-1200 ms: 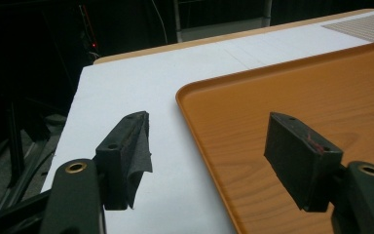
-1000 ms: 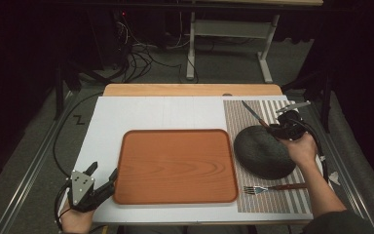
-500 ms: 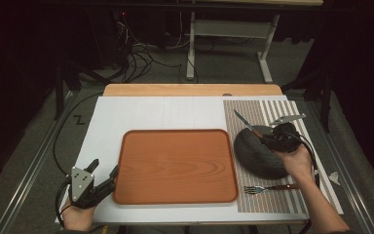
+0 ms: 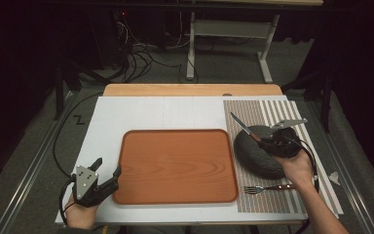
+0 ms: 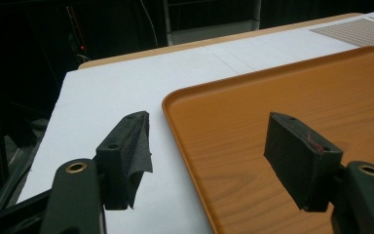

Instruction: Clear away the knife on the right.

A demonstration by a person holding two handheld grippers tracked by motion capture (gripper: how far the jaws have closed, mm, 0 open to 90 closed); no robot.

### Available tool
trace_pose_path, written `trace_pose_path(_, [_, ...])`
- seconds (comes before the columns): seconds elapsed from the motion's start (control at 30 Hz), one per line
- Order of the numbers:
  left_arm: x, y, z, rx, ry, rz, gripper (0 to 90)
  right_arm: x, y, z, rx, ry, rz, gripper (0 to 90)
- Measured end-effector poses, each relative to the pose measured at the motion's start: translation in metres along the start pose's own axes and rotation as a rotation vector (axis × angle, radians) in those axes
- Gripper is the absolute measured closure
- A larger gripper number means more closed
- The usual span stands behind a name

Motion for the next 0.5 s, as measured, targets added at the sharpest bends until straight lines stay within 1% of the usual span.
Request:
trace_pose_path(0.03, [0.000, 0.000, 0.000, 0.000, 0.001, -0.002, 33.3, 0.003, -0.002, -0.001, -0.001, 0.005, -0.006, 77.9])
trace_pose_path(0.2, [0.000, 0.001, 0.001, -0.001, -0.001, -0.003, 33.3, 0.008, -0.005, -0.003, -0.005, 0.019, -0.003, 77.9])
trace_pose_path(0.3, [0.000, 0.001, 0.003, 0.002, -0.003, 0.000, 33.2, 0.013, -0.008, -0.005, -0.010, 0.028, -0.008, 77.9])
trace_pose_path(0.33, [0.000, 0.001, 0.003, 0.002, -0.003, 0.000, 33.3, 0.018, -0.009, -0.006, -0.011, 0.035, -0.012, 77.9])
trace_pose_path(0.5, [0.000, 0.001, 0.003, 0.000, -0.005, -0.005, 33.2, 0.025, -0.010, -0.007, -0.018, 0.049, -0.017, 77.9])
Point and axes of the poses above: each handheld gripper's, and its own axes: z roughly forward along the jaws, y roughly out of its top, x roughly to its left, the point moved 4 cm from there along z, roughly forward along the jaws, and after that the axes turned 1 degree about -z, right-handed, at the moved point
